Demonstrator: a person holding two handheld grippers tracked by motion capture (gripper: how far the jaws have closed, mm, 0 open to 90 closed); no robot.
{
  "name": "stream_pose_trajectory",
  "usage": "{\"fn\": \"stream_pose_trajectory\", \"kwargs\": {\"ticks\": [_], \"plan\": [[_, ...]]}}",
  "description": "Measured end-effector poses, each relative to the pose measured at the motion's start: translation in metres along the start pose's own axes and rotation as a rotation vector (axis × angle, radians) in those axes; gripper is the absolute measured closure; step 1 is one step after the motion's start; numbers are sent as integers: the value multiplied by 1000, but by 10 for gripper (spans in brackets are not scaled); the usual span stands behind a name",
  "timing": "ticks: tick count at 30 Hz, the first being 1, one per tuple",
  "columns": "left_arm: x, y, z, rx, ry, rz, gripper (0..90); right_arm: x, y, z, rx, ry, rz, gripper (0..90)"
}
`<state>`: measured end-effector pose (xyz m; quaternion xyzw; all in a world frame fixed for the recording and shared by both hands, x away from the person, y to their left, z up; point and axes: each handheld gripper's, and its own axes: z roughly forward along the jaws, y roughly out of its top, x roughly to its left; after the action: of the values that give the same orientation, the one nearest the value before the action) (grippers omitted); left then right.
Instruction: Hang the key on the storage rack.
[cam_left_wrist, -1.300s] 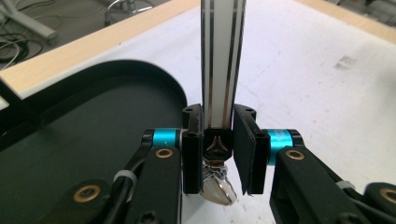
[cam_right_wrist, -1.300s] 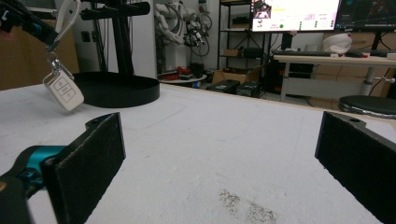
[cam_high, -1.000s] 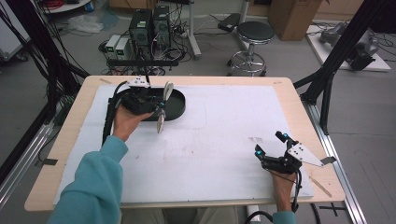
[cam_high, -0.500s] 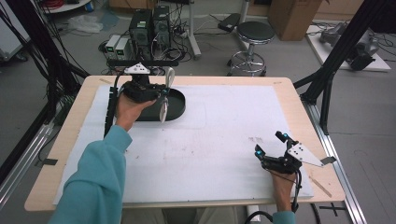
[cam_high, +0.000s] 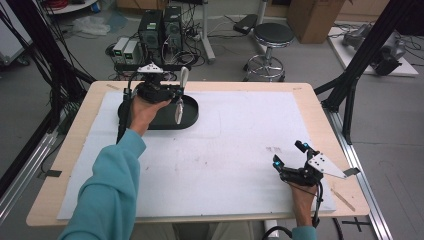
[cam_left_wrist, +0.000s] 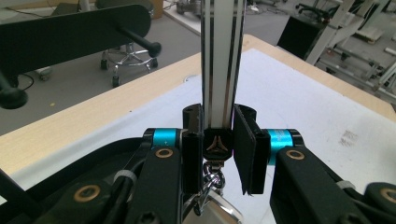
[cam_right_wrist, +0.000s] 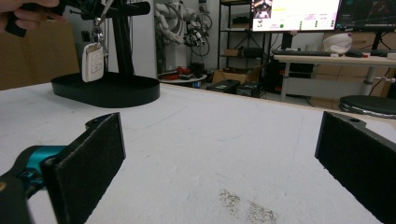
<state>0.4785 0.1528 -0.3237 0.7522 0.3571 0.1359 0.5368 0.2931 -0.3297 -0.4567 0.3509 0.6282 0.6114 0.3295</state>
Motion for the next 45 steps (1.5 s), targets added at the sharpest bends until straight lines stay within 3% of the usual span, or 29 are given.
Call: {"fn": "stream_pose_trajectory", "kwargs": {"ticks": [14,16,28,36,45], "plan": [[12,-8,12,5,3,-27,739,0,0,0,0,-1,0,9],[13,-9,14,10,19,-22,739,0,0,0,0,-1,0,9],[20,-12,17,-4,7,-50,739,0,0,0,-1,-1,-1,9],[23,-13,18,-7,24,-53,739,0,0,0,-4,0,-4,9],[27,-14,18,-30,37,-85,738,0,0,0,-1,-2,0,9]]}}
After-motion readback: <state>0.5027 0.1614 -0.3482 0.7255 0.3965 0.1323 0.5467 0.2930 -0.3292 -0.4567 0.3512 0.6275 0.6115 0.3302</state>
